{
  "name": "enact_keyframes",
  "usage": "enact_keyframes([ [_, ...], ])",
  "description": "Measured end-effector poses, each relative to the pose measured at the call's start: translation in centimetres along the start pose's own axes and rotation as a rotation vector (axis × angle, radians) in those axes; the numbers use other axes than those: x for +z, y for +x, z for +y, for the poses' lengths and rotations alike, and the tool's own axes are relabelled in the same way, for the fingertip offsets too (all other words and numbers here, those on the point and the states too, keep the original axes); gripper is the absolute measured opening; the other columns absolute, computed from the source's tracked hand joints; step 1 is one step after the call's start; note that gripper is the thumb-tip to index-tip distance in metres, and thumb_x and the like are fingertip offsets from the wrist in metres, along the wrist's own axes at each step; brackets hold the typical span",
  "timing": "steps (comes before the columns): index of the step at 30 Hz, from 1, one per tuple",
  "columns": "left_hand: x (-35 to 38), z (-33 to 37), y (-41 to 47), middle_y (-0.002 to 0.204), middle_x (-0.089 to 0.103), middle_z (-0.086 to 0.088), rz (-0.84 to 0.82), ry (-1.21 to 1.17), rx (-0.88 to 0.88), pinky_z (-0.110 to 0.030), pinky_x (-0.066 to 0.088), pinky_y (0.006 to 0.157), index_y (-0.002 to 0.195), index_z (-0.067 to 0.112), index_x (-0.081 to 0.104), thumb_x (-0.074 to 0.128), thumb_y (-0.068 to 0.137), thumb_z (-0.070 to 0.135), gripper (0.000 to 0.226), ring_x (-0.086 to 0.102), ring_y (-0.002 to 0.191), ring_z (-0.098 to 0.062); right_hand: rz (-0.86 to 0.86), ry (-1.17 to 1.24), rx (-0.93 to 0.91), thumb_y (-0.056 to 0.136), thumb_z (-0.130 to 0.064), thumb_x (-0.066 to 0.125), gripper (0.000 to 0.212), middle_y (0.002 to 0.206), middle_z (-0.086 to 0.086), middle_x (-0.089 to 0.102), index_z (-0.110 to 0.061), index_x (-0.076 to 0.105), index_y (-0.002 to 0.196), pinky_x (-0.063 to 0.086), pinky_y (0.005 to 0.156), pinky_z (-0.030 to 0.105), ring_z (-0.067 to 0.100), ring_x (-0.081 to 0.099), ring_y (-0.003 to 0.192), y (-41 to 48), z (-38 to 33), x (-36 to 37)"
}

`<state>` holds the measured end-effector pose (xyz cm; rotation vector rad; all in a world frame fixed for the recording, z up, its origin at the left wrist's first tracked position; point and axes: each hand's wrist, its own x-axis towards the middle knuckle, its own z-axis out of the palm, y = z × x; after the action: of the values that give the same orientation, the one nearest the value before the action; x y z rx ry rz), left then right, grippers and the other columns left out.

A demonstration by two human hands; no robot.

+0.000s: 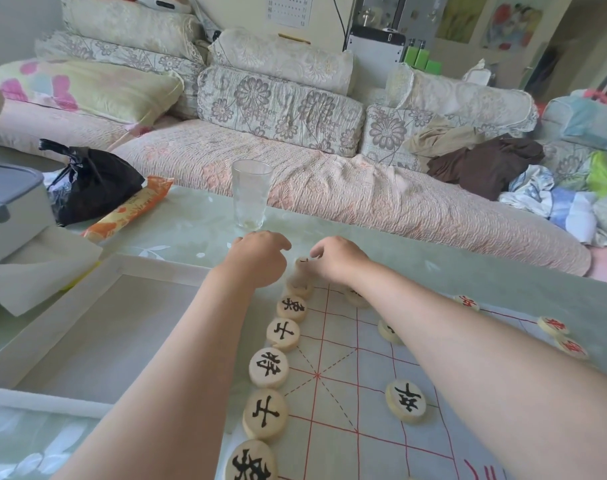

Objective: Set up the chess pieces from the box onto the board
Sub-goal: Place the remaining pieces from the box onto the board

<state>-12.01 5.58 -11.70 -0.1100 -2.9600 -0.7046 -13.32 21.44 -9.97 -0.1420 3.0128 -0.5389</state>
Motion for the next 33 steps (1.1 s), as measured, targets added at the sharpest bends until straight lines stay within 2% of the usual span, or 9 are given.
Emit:
enact_keyframes([
  [5,1.0,-0.6,0.7,0.139,0.052,0.003,-0.056,-0.014,0.020,-0.034,0.033,0.110,0.132,0.027,0.054,0.040,0.091,0.005,0.049,0.042,0.131,-0.019,-0.125,0.067,-0.149,0.085,-0.039,0.076,0.045,0.128,0.005,0.065,-0.014,0.067,0.122,0.045,0.101,0.034,0.024,0.058,0.120,1.7,0.6,0.0],
  [9,1.3,-0.5,0.9,0.140,0.052,0.005,-0.065,-0.009,0.049,-0.034,0.035,0.109,0.137,0.029,0.050,0.043,0.092,0.005,0.051,0.043,0.131,-0.018,-0.131,0.093,-0.187,0.089,-0.029,0.073,0.058,0.135,-0.006,0.057,-0.022,0.051,0.143,0.037,0.091,0.022,0.015,0.051,0.125,2.0,1.3,0.1],
  [13,1.9,0.3,1.0,0.140,0.051,0.002,-0.070,-0.012,0.094,-0.032,0.038,0.103,0.136,0.029,0.052,0.045,0.094,0.007,0.047,0.044,0.130,-0.020,-0.077,0.059,-0.182,0.086,-0.029,0.072,0.021,0.110,0.001,0.071,-0.019,0.073,0.104,0.050,0.079,0.034,0.025,0.064,0.106,2.0,2.4,0.7],
  [16,2.3,1.0,1.0,0.129,0.059,-0.003,-0.085,0.013,0.091,-0.031,0.045,0.089,0.127,0.027,0.061,0.047,0.093,0.006,0.042,0.055,0.114,-0.024,-0.080,0.093,-0.195,0.084,-0.039,0.072,0.022,0.105,0.002,0.073,-0.021,0.074,0.096,0.053,0.085,0.036,0.025,0.065,0.101,1.5,2.4,0.7],
  [20,2.0,0.8,1.0,0.131,0.058,-0.002,-0.070,-0.007,0.072,-0.030,0.045,0.091,0.127,0.025,0.062,0.049,0.095,0.011,0.037,0.055,0.115,-0.023,-0.096,0.051,-0.204,0.085,-0.045,0.072,0.035,0.116,0.003,0.069,-0.019,0.072,0.108,0.050,0.092,0.037,0.025,0.062,0.110,1.2,2.0,0.6],
  [23,1.8,0.8,1.0,0.141,0.050,0.001,-0.081,-0.060,0.061,-0.027,0.040,0.096,0.135,0.026,0.053,0.047,0.094,0.009,0.045,0.050,0.124,-0.020,-0.057,-0.020,-0.199,0.089,-0.021,0.069,0.048,0.136,0.002,0.056,-0.014,0.058,0.135,0.040,0.100,0.028,0.023,0.052,0.128,1.1,2.5,-0.6],
  [25,1.7,1.4,1.0,0.139,0.049,0.000,-0.056,-0.070,0.073,-0.025,0.039,0.091,0.135,0.029,0.052,0.045,0.094,0.007,0.047,0.050,0.122,-0.020,-0.029,0.005,-0.184,0.090,-0.013,0.067,0.054,0.138,-0.001,0.055,-0.018,0.052,0.142,0.034,0.097,0.021,0.018,0.050,0.129,0.5,3.4,-2.2],
  [29,2.1,3.8,0.3,0.128,0.054,0.001,0.029,-0.070,0.176,-0.029,0.040,0.095,0.127,0.028,0.059,0.051,0.093,0.013,0.038,0.049,0.119,-0.020,0.007,-0.016,-0.127,0.091,-0.014,0.066,0.042,0.120,-0.006,0.065,-0.023,0.062,0.131,0.037,0.089,0.019,0.014,0.059,0.116,-1.2,6.7,-4.7],
  [33,3.4,6.5,-0.7,0.120,0.061,0.005,-0.045,-0.018,0.276,-0.029,0.040,0.099,0.122,0.028,0.062,0.061,0.086,0.020,0.037,0.051,0.116,-0.018,-0.100,-0.092,-0.108,0.087,-0.029,0.069,0.039,0.118,-0.010,0.067,-0.028,0.065,0.126,0.041,0.087,0.019,0.010,0.060,0.110,-3.6,9.2,-4.6],
])
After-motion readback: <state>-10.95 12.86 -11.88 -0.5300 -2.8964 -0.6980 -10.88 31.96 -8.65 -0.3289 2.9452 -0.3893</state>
